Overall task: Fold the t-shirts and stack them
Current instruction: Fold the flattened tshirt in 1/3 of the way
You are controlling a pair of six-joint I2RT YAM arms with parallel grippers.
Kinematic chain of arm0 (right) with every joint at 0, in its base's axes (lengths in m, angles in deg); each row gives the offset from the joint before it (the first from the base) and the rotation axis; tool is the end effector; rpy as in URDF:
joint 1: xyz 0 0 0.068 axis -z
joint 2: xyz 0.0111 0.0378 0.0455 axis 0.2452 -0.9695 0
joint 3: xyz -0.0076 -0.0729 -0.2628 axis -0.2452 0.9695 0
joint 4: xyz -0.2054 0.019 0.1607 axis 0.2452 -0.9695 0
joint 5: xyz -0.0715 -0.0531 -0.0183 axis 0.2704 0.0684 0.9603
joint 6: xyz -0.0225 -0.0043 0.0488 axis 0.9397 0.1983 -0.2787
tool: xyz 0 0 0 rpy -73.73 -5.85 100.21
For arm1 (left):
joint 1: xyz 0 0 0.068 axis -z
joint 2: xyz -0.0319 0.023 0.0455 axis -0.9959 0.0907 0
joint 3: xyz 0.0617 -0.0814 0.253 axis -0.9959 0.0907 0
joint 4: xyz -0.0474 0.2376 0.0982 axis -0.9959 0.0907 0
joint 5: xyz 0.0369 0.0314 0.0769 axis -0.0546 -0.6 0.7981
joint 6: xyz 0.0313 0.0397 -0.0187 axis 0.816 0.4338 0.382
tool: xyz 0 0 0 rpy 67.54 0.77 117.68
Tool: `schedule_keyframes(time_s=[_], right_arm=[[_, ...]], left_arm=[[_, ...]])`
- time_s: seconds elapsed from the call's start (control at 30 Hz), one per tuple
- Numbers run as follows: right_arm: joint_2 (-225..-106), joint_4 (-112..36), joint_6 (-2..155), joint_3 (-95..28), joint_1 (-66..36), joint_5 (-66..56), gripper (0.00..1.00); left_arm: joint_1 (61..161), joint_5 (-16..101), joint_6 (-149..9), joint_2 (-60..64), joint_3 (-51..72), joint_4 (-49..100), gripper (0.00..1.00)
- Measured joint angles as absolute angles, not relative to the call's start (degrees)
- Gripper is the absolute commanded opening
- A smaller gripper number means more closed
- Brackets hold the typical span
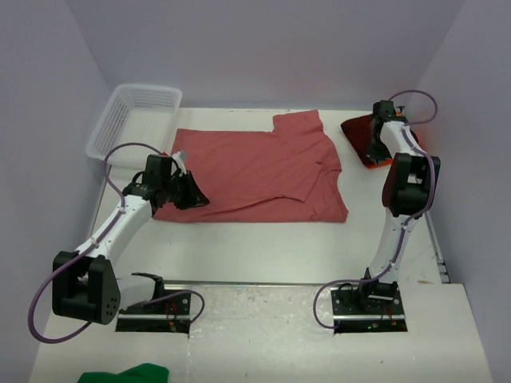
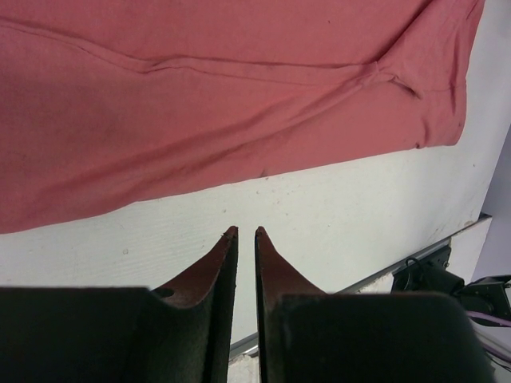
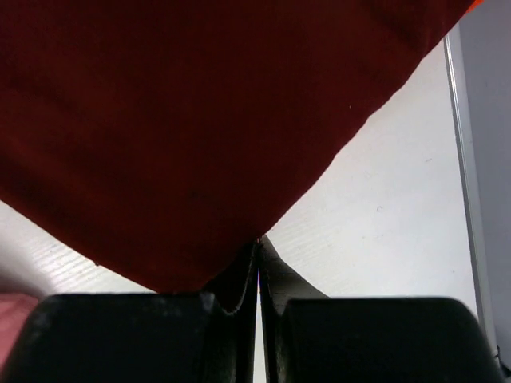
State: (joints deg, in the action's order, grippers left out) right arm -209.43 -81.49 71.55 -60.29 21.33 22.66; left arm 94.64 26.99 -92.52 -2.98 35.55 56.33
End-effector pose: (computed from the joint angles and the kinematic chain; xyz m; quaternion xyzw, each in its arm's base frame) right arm 0.4577 -0.0699 0.1932 0.1932 0.9452 -0.1660 0.2045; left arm 0.2399 -0.0563 0.2362 -0.1250 0.9190 -0.2984 0.2254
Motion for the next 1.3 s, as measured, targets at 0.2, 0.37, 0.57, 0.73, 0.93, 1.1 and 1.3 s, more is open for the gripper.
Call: schedule_keyframes(time_s=[0.2,0.37,0.57,0.73,0.93,1.1,1.3], right_arm=[[-211.8,-84.9,71.5,-64.9,21.3,22.5,0.00],[-214.2,-88.2,71.6,-68.6,21.2,22.0,0.00],[-219.0,-92.6,71.9,-77.8,19.5,20.6,0.00],[-222.1,-94.5,71.9,-85.1,17.2,19.4,0.00],[-222.7,-93.9,71.5,-87.9,16.2,20.2,0.00],[-214.5,-87.8,70.9,-70.5,16.2,20.7,0.00],[-196.1,-83.5,69.6,-51.6,11.0,20.4,0.48]], left_arm=[[94.6,26.7,-92.5,-2.5,35.5,55.7,0.15],[94.6,26.4,-92.5,-1.8,35.5,55.4,0.15],[94.6,26.3,-92.4,-1.1,35.5,55.1,0.15],[94.6,26.3,-92.3,-0.4,35.5,54.8,0.15],[94.6,26.3,-92.3,0.4,35.5,54.5,0.16],[94.6,25.8,-92.3,0.8,35.5,54.0,0.16],[94.8,27.3,-92.3,0.8,35.5,53.4,0.16]])
